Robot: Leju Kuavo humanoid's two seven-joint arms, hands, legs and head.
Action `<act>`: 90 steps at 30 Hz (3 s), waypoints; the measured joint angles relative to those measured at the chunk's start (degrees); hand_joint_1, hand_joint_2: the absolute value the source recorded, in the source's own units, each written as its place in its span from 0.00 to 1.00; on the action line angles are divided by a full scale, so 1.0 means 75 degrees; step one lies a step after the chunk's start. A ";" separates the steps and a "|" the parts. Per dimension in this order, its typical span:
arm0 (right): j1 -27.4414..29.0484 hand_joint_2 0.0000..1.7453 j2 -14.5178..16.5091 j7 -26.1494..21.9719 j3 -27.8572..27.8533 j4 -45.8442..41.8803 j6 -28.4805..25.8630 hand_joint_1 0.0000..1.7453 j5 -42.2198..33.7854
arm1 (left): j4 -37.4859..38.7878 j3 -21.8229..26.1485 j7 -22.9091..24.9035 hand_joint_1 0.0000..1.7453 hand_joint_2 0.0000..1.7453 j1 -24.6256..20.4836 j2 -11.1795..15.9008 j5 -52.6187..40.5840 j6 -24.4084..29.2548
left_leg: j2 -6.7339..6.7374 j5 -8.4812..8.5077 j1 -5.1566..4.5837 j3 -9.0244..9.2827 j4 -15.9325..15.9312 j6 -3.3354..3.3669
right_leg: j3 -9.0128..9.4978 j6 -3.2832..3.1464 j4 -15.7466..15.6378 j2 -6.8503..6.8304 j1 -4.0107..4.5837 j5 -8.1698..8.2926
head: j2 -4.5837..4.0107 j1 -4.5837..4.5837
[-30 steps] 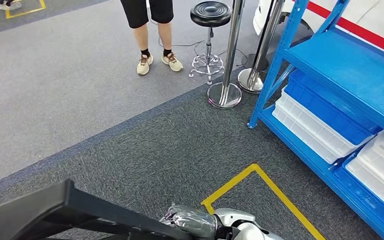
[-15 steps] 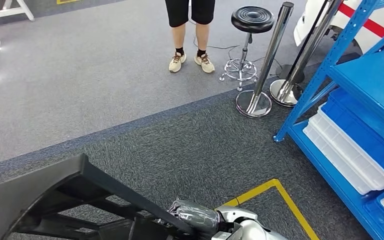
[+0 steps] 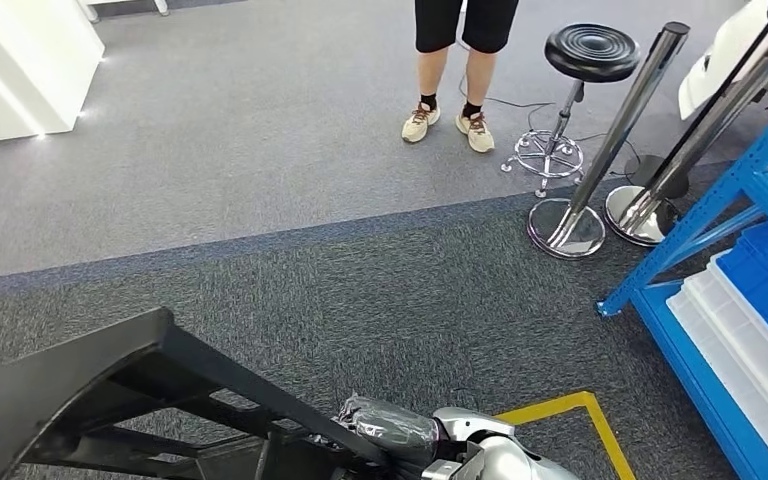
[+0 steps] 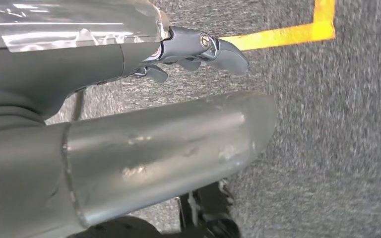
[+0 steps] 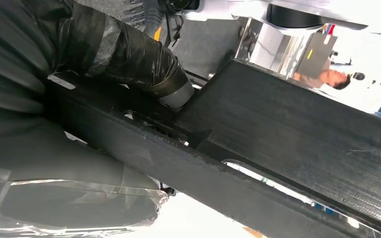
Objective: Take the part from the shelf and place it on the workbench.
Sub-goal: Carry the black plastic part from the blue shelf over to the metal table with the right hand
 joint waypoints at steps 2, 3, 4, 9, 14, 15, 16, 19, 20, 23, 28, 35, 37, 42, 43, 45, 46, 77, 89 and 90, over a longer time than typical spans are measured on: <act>-0.0016 1.00 0.0002 0.0011 0.0000 0.0000 -0.0002 1.00 0.0029 | 0.0004 0.0014 0.0008 0.00 0.00 0.0009 0.0016 0.0082 0.0020 | -0.0003 -0.0007 -0.0074 0.0067 -0.0174 0.0118 | 0.0026 0.0074 -0.0008 -0.0143 0.0028 -0.0032 | 0.0000 0.0001; -0.0026 1.00 0.0004 0.0017 0.0001 -0.0001 -0.0006 1.00 0.0045 | 0.0007 0.0030 0.0011 0.00 0.00 0.0030 0.0028 0.0136 0.0028 | -0.0100 0.0005 -0.0064 0.0069 -0.0197 0.0170 | 0.0042 0.0115 -0.0017 -0.0208 0.0030 -0.0051 | 0.0000 0.0001; -0.0035 1.00 0.0007 0.0021 0.0000 0.0000 -0.0011 1.00 0.0057 | 0.0010 0.0052 0.0005 0.00 0.00 0.0054 0.0037 0.0195 0.0031 | -0.0182 0.0021 -0.0051 0.0086 -0.0232 0.0209 | 0.0055 0.0159 0.0020 -0.0155 0.0015 -0.0093 | 0.0000 0.0002; -0.0035 1.00 -0.0001 0.0028 -0.0002 0.0049 -0.0038 1.00 0.0082 | 0.0015 0.0249 -0.0163 0.00 0.00 0.0025 0.0050 0.0482 0.0072 | -0.0595 0.0058 -0.0015 0.0137 -0.0308 0.0385 | -0.0863 0.0236 0.1821 0.0683 -0.0031 -0.0929 | 0.0000 0.0003; -0.0059 1.00 -0.0012 0.0052 0.0017 0.0115 -0.0091 1.00 0.0130 | 0.0015 0.0455 -0.0361 0.00 0.00 0.0012 0.0027 0.0711 0.0320 | -0.1135 0.0006 -0.0012 0.0133 -0.0200 0.0330 | -0.0591 0.0198 0.0756 0.1044 -0.0079 0.0035 | 0.0000 0.0003; -0.0066 1.00 -0.0012 0.0058 0.0024 0.0118 -0.0107 1.00 0.0138 | 0.0015 0.0484 -0.0399 0.00 0.00 0.0003 0.0019 0.0729 0.0345 | -0.1233 -0.0003 -0.0011 0.0112 -0.0175 0.0296 | -0.0444 0.0181 0.0394 0.1195 -0.0100 0.0172 | 0.0000 0.0002; -0.0070 1.00 -0.0012 0.0061 0.0031 0.0119 -0.0117 1.00 0.0143 | 0.0015 0.0503 -0.0427 0.00 0.00 0.0001 0.0012 0.0738 0.0343 | -0.1313 -0.0004 -0.0008 0.0084 -0.0162 0.0256 | -0.0369 0.0164 0.0197 0.1307 -0.0105 0.0210 | 0.0000 0.0002; -0.0093 1.00 -0.0010 0.0060 0.0049 0.0120 -0.0119 1.00 0.0162 | 0.0015 0.0517 -0.0348 0.00 0.00 0.0072 0.0013 0.0738 0.0018 | -0.1436 0.0012 0.0034 0.0025 -0.0171 0.0112 | -0.0308 0.0054 0.0071 0.1157 -0.0081 0.0215 | 0.0000 0.0002; -0.0089 1.00 -0.0010 0.0041 0.0054 0.0117 -0.0124 1.00 0.0182 | 0.0015 0.0517 -0.0291 0.00 0.00 0.0100 0.0016 0.0743 -0.0121 | -0.1277 -0.0042 0.0035 -0.0010 -0.0091 0.0075 | -0.0267 -0.0003 0.0018 0.1063 -0.0082 0.0233 | 0.0000 0.0001; 0.0095 1.00 -0.0094 -0.0174 0.0062 0.0054 -0.0214 1.00 0.0362 | 0.0015 0.0519 -0.0197 0.00 0.00 0.0084 0.0021 0.0766 -0.0313 | -0.0589 -0.0615 0.0032 -0.0509 0.0980 -0.0008 | -0.0172 -0.0116 -0.0083 0.0723 -0.0054 0.0237 | 0.0000 0.0001; 0.0481 1.00 -0.0355 -0.0387 0.0096 -0.0106 -0.0288 1.00 0.0662 | 0.0015 0.0517 -0.0173 0.00 0.00 0.0158 0.0023 0.0747 -0.0396 | -0.0331 -0.0405 0.0095 -0.0546 0.1101 -0.0064 | -0.0116 -0.0102 -0.0066 0.0210 -0.0022 0.0139 | 0.0000 0.0000; 0.0385 1.00 -0.0396 -0.0318 0.0106 -0.0202 -0.0326 1.00 0.1044 | 0.0015 0.0516 -0.0246 0.00 0.00 0.0119 0.0011 0.0741 -0.0496 | -0.0118 -0.0023 -0.0017 0.0149 -0.0277 0.0275 | 0.0019 0.0158 0.0002 -0.0070 0.0014 -0.0057 | 0.0000 0.0001; 0.0340 1.00 -0.0414 -0.0303 0.0108 -0.0242 -0.0478 1.00 0.1261 | 0.0015 0.0514 -0.0291 0.00 0.00 0.0087 -0.0015 0.0743 -0.0528 | -0.0288 0.0013 0.0021 0.0182 -0.0326 0.0375 | -0.0217 0.0217 0.0553 0.0364 -0.0022 -0.0406 | 0.0000 0.0003; 0.0316 1.00 -0.0513 -0.0299 0.0109 -0.0329 -0.0682 1.00 0.1491 | 0.0015 0.0512 -0.0312 0.00 0.00 0.0072 -0.0087 0.0746 -0.0537 | -0.0801 0.0000 -0.0005 0.0182 -0.0283 0.0426 | -0.1078 0.0214 0.2011 0.0745 -0.0035 -0.0741 | 0.0000 0.0003; 0.0306 1.00 -0.0526 -0.0296 0.0109 -0.0342 -0.0683 1.00 0.1501 | 0.0015 0.0511 -0.0312 0.00 0.00 0.0076 -0.0101 0.0746 -0.0538 | -0.0919 -0.0011 -0.0002 0.0188 -0.0262 0.0412 | -0.0905 0.0199 0.1564 0.0802 -0.0043 -0.0421 | 0.0000 0.0003; 0.0285 1.00 -0.0552 -0.0291 0.0109 -0.0363 -0.0687 1.00 0.1518 | 0.0015 0.0511 -0.0312 0.00 0.00 0.0071 -0.0128 0.0746 -0.0541 | -0.1133 -0.0040 -0.0002 0.0168 -0.0202 0.0363 | -0.0483 0.0166 0.0532 0.1154 -0.0075 0.0088 | 0.0000 0.0002; 0.0278 1.00 -0.0565 -0.0290 0.0110 -0.0377 -0.0696 1.00 0.1527 | 0.0015 0.0511 -0.0315 0.00 0.00 0.0070 -0.0136 0.0748 -0.0542 | -0.1221 -0.0047 -0.0002 0.0141 -0.0180 0.0328 | -0.0364 0.0155 0.0226 0.1287 -0.0086 0.0195 | 0.0000 0.0002; 0.0208 1.00 -0.0817 -0.0409 0.0231 -0.0591 -0.0801 1.00 0.1430 | 0.0020 0.0415 -0.0042 0.00 0.00 0.0041 -0.0283 0.0867 -0.0353 | -0.1288 -0.0118 0.0002 0.0216 -0.0233 0.0348 | -0.0354 0.0106 0.0094 0.1393 -0.0070 0.0284 | 0.0000 0.0005; 0.0222 1.00 -0.0828 -0.0432 0.0231 -0.0595 -0.0800 1.00 0.1422 | 0.0024 0.0374 -0.0036 0.00 0.00 0.0065 -0.0288 0.0863 -0.0335 | -0.0354 -0.0539 0.0127 -0.0583 0.1170 -0.0064 | 0.0009 -0.0039 -0.0242 0.0249 -0.0097 0.0174 | 0.0000 0.0002; 0.0223 1.00 -0.0828 -0.0433 0.0231 -0.0595 -0.0801 1.00 0.1422 | 0.0024 0.0373 -0.0036 0.00 0.00 0.0064 -0.0286 0.0863 -0.0335 | -0.0167 -0.0307 0.0116 -0.0288 0.0607 -0.0054 | 0.0054 -0.0008 -0.0233 0.0157 -0.0091 0.0131 | 0.0000 0.0002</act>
